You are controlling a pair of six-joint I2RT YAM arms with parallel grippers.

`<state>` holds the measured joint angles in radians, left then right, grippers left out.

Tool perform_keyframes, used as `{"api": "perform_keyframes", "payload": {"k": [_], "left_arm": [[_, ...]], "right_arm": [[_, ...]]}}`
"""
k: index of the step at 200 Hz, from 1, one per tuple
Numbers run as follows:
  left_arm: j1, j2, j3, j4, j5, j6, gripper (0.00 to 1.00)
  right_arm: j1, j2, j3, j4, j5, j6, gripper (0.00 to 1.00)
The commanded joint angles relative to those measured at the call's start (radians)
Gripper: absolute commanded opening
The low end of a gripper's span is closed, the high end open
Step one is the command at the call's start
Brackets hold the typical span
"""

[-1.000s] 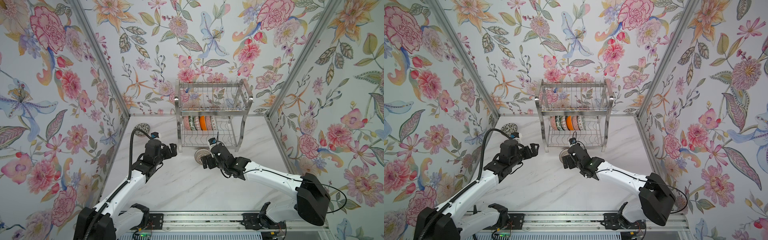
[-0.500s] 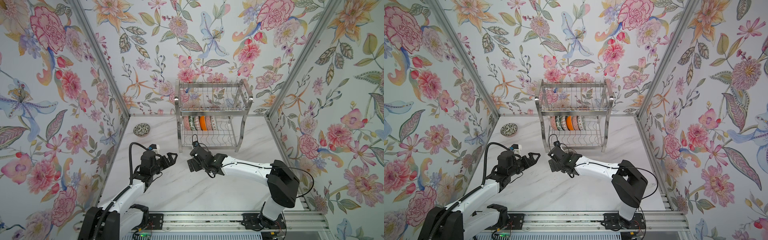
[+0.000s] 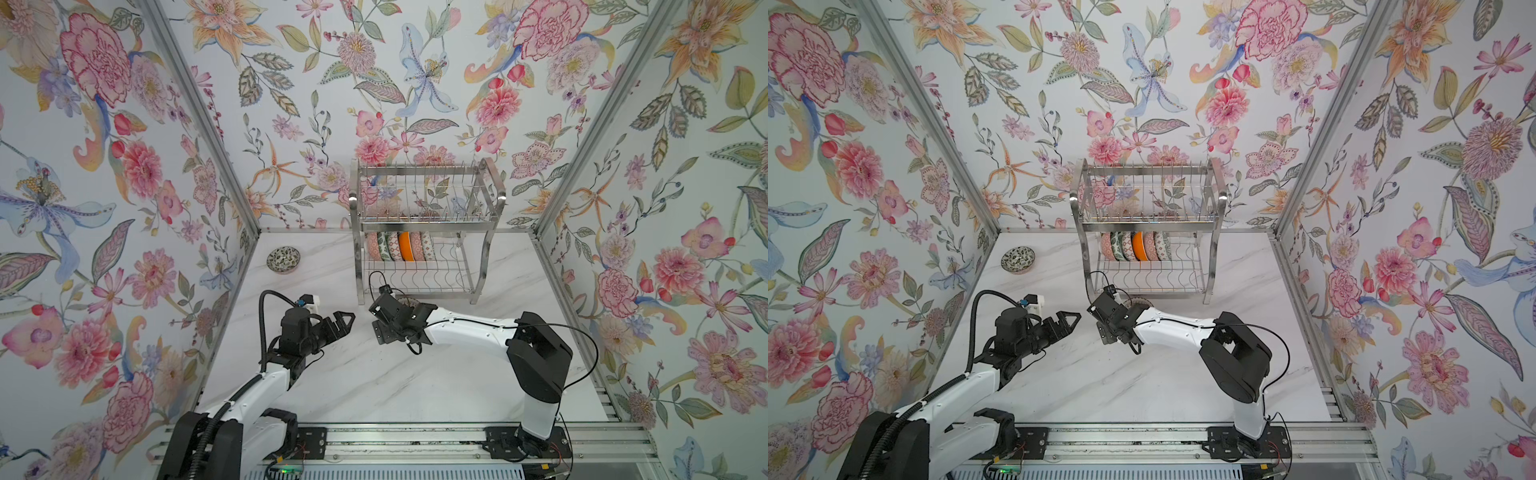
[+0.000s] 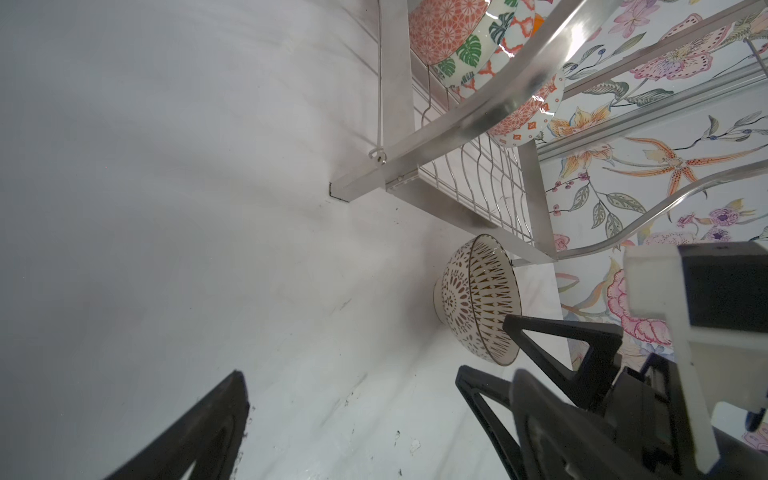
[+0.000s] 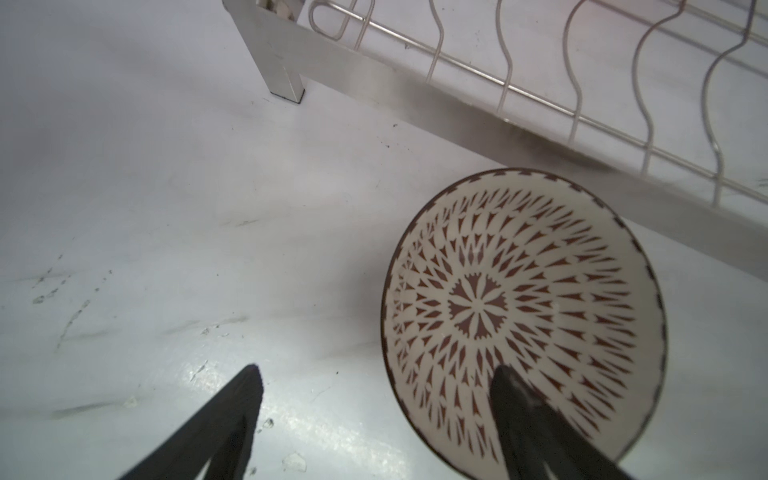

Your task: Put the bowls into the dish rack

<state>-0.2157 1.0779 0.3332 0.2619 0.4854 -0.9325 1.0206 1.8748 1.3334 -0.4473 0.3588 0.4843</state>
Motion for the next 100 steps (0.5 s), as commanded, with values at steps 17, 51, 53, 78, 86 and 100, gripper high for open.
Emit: {"api": "perform_keyframes", "payload": {"k": [17, 51, 53, 78, 86, 100], "left_arm": [[0.011, 0.013, -0.004, 0.036, 0.026, 0.014, 0.99], [0.016, 0.032, -0.01, 0.039, 0.025, 0.025, 0.99], [0.017, 0.032, -0.01, 0.04, 0.027, 0.025, 0.99], [0.02, 0.03, -0.012, 0.037, 0.027, 0.03, 0.99], [0.022, 0.028, -0.011, 0.036, 0.025, 0.035, 0.99], [0.022, 0.032, -0.012, 0.035, 0.022, 0.037, 1.0]], "right_arm": [[-0.001, 0.054, 0.057, -0.047, 0.036, 0.003, 0.78], [-0.007, 0.088, 0.09, -0.05, 0.037, 0.003, 0.72], [-0.009, 0.088, 0.092, -0.051, 0.037, 0.003, 0.71], [-0.014, 0.099, 0.105, -0.059, 0.04, 0.0, 0.61], [-0.018, 0.099, 0.107, -0.059, 0.04, -0.001, 0.56], [-0.02, 0.101, 0.109, -0.058, 0.04, -0.002, 0.5]]}}
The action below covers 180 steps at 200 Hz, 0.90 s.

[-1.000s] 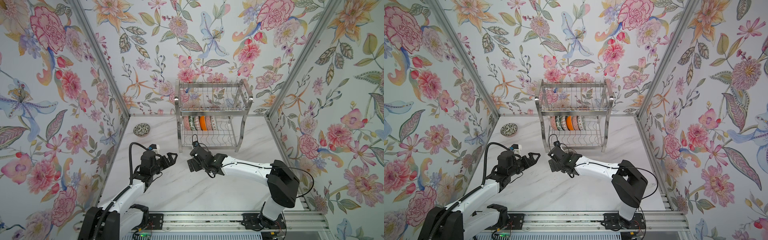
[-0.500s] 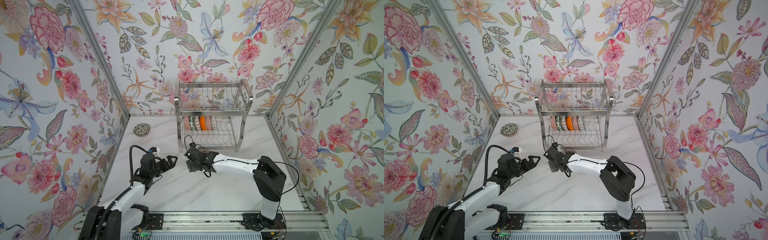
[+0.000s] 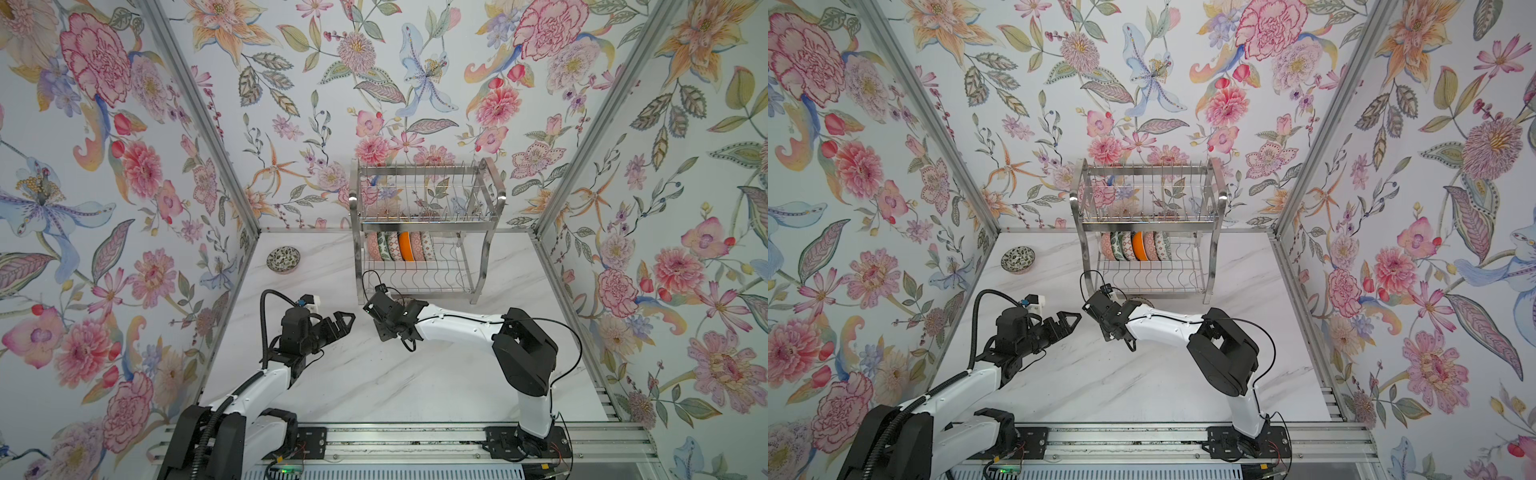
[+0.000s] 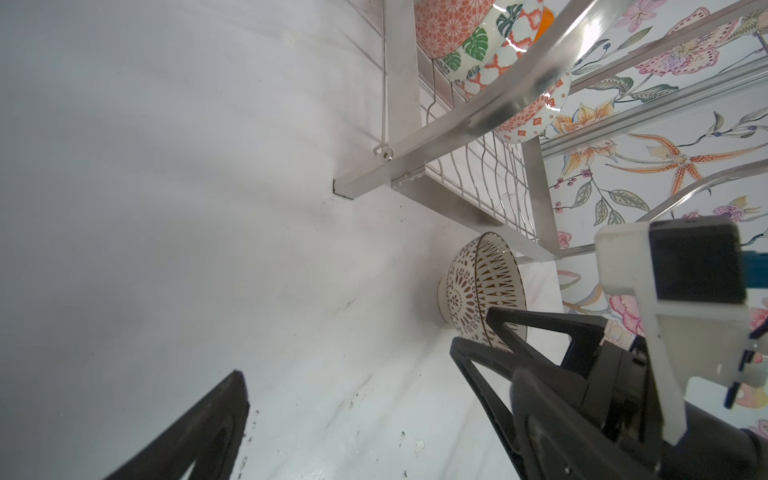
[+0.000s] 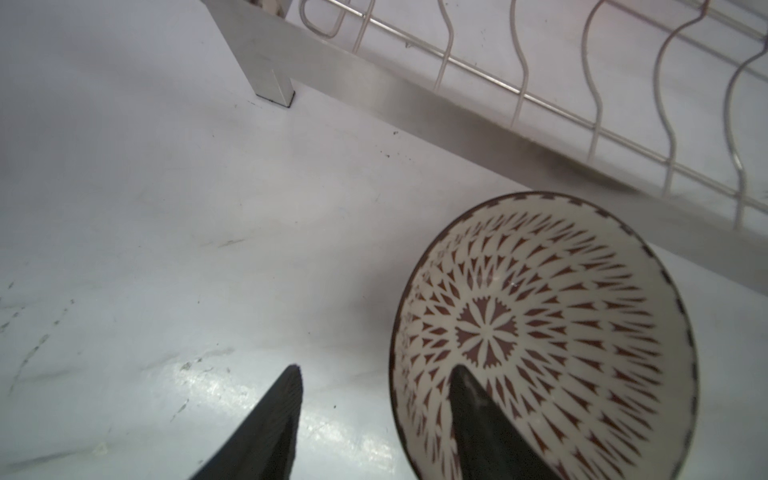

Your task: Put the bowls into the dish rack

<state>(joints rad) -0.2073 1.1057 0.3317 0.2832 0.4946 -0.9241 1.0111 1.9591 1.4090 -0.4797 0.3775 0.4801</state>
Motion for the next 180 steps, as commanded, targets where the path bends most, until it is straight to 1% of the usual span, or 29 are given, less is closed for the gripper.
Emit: {"api": "perform_keyframes", "payload": {"k": [1, 40, 88, 107, 121, 134, 146, 156, 180], "left_arm": [[0.014, 0.004, -0.01, 0.014, 0.013, 0.029, 1.0], [0.016, 0.013, -0.011, 0.016, 0.016, 0.036, 0.99], [0.018, 0.017, 0.0, 0.0, 0.012, 0.049, 0.99], [0.018, 0.018, 0.004, -0.002, 0.007, 0.051, 0.99], [0.018, 0.019, 0.006, -0.003, 0.005, 0.052, 0.99], [0.018, 0.02, 0.009, -0.004, 0.005, 0.054, 0.99], [0.017, 0.021, 0.012, -0.008, 0.005, 0.055, 0.99], [0.018, 0.021, 0.016, -0.011, 0.006, 0.058, 0.99], [0.017, 0.014, 0.024, -0.023, 0.006, 0.069, 0.99]], "right_arm": [[-0.011, 0.017, 0.033, -0.026, 0.021, 0.002, 0.5], [-0.02, 0.033, 0.044, -0.034, 0.018, -0.003, 0.37], [-0.024, 0.043, 0.047, -0.034, 0.01, -0.007, 0.31], [-0.026, 0.049, 0.052, -0.034, 0.003, -0.014, 0.22], [-0.027, 0.053, 0.053, -0.034, 0.0, -0.015, 0.18], [-0.028, 0.054, 0.054, -0.035, -0.004, -0.015, 0.07], [-0.029, 0.055, 0.054, -0.035, -0.01, -0.019, 0.02], [-0.03, 0.054, 0.054, -0.038, -0.012, -0.02, 0.0], [-0.031, 0.039, 0.054, -0.039, -0.015, -0.019, 0.0]]}}
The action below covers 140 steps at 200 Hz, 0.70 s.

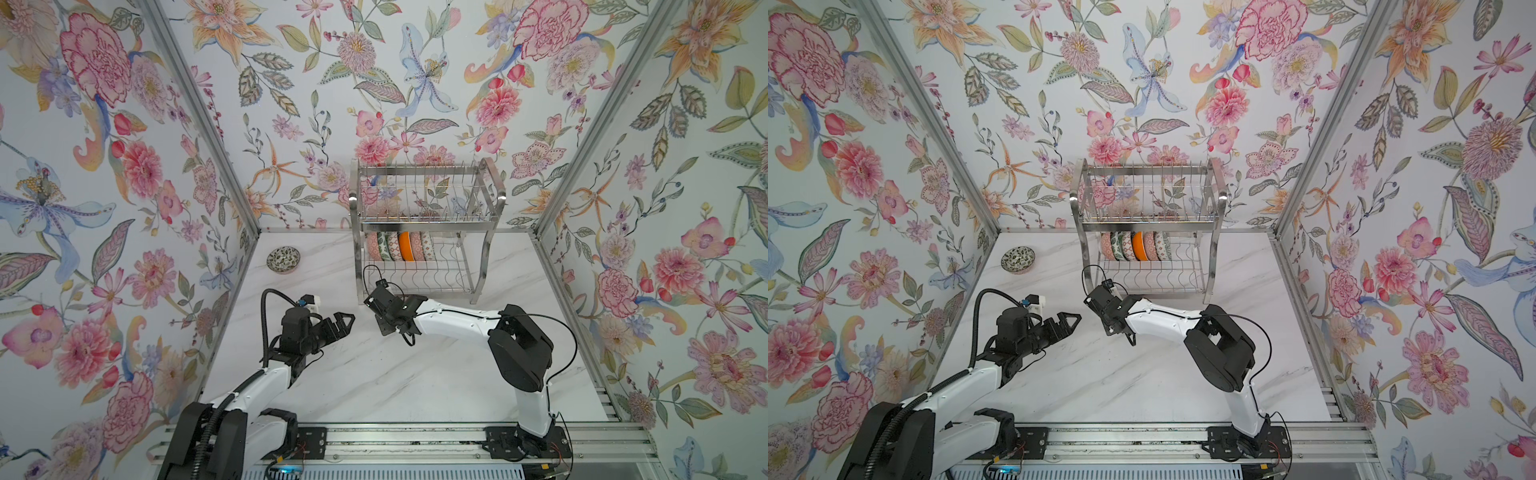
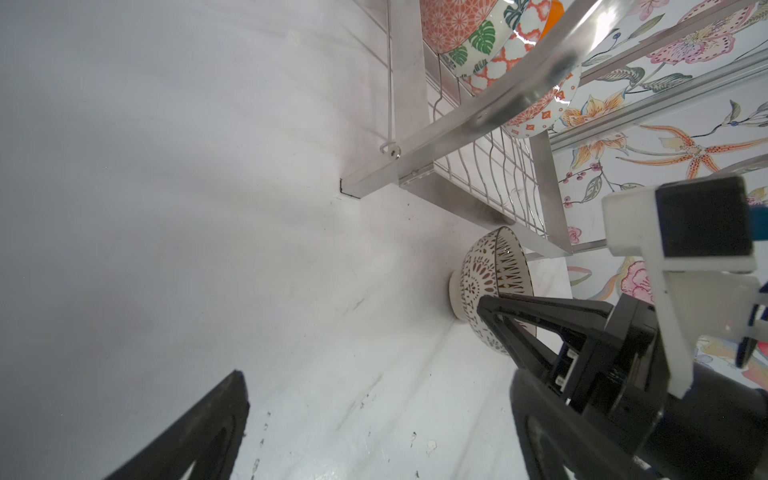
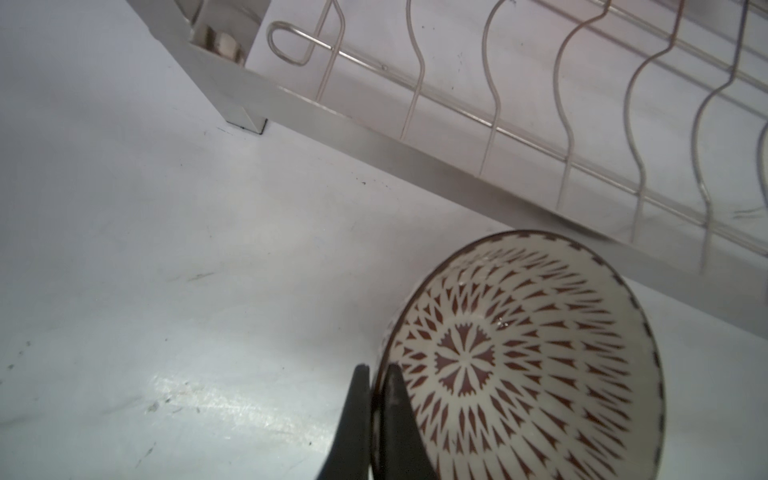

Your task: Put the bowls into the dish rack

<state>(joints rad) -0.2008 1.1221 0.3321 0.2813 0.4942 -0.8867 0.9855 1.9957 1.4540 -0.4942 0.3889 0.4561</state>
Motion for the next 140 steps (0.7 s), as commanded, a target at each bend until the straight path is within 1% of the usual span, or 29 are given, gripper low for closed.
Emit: {"api": "perform_keyframes", "payload": {"k": [1, 53, 96, 118, 140], "left_arm": [[0.011, -0.003, 0.024, -0.023, 0.006, 0.032, 0.99], [0.011, -0.031, 0.028, -0.041, 0.011, 0.04, 0.99], [-0.007, -0.067, 0.057, -0.064, -0.015, 0.061, 0.99], [-0.052, -0.074, 0.075, -0.053, -0.048, 0.058, 0.99], [-0.121, -0.053, 0.091, -0.009, -0.09, 0.039, 0.99]], "right_arm": [[-0.005, 0.002, 0.01, -0.025, -0.027, 0.005, 0.0], [-0.01, -0.06, -0.008, -0.02, -0.044, -0.002, 0.0], [-0.05, -0.19, -0.11, 0.039, -0.104, -0.004, 0.0], [-0.092, -0.257, -0.17, 0.056, -0.14, 0.002, 0.0], [-0.143, -0.323, -0.23, 0.068, -0.165, 0.007, 0.0]]}}
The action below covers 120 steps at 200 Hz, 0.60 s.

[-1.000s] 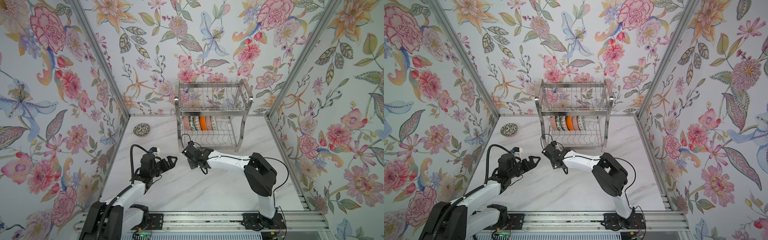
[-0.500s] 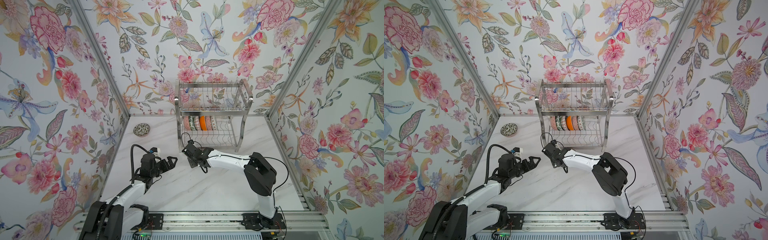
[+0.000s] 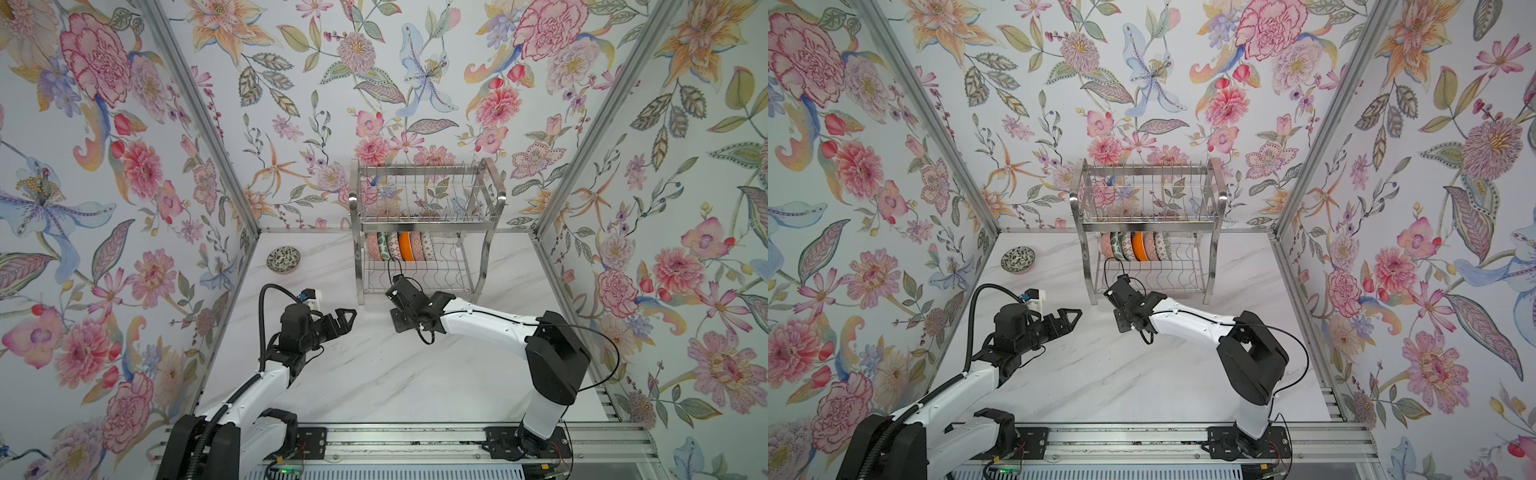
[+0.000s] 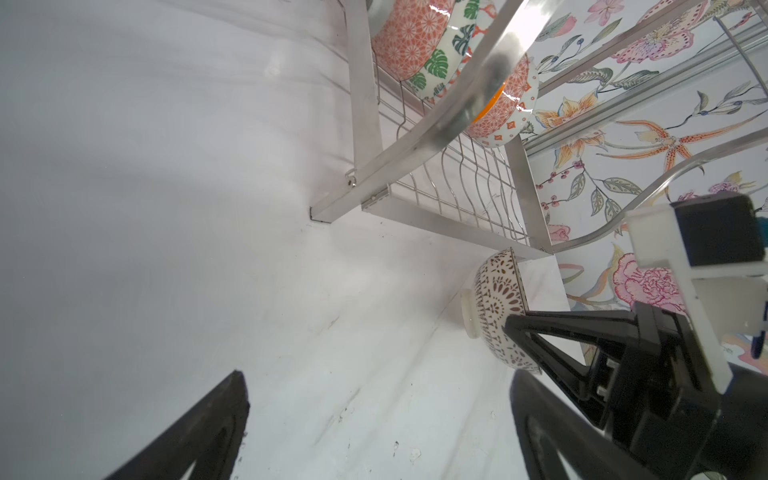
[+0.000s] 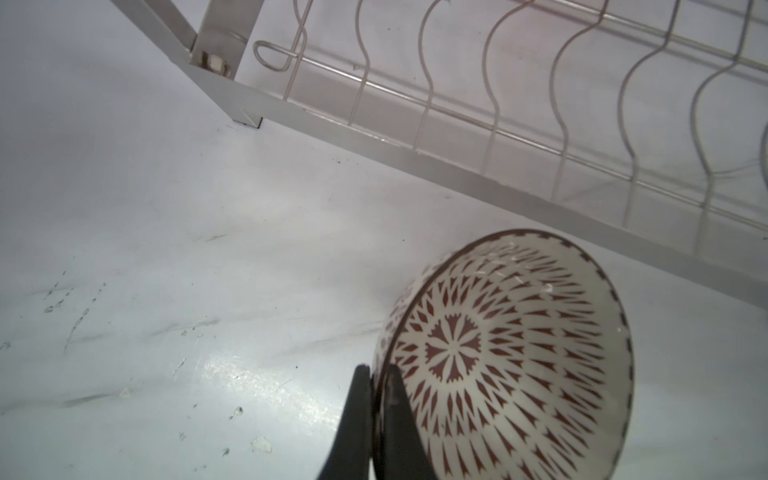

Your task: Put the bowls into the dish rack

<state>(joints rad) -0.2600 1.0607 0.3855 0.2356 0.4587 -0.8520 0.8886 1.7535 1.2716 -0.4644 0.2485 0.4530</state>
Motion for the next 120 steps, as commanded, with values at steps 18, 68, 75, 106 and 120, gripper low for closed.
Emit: {"api": "perform_keyframes", "payload": {"k": [18, 68, 75, 106, 120], "left_arm": [[-0.133, 0.043, 0.059, 0.075, -0.097, -0.013, 0.99], [-0.293, 0.187, 0.149, 0.19, -0.194, -0.05, 0.99], [-0.31, 0.211, 0.169, 0.193, -0.203, -0.045, 0.99], [-0.376, 0.331, 0.287, 0.192, -0.23, -0.01, 0.99], [-0.405, 0.387, 0.343, 0.191, -0.242, 0.005, 0.99]], "right_arm": [[-0.09, -0.137, -0.095, 0.046, -0.042, 0.011, 0.0], [-0.221, -0.304, -0.221, 0.047, -0.076, 0.005, 0.0], [-0.233, -0.327, -0.239, 0.047, -0.08, 0.004, 0.0], [-0.355, -0.433, -0.311, 0.045, -0.116, 0.003, 0.0], [-0.417, -0.472, -0.329, 0.037, -0.147, -0.006, 0.0]]}}
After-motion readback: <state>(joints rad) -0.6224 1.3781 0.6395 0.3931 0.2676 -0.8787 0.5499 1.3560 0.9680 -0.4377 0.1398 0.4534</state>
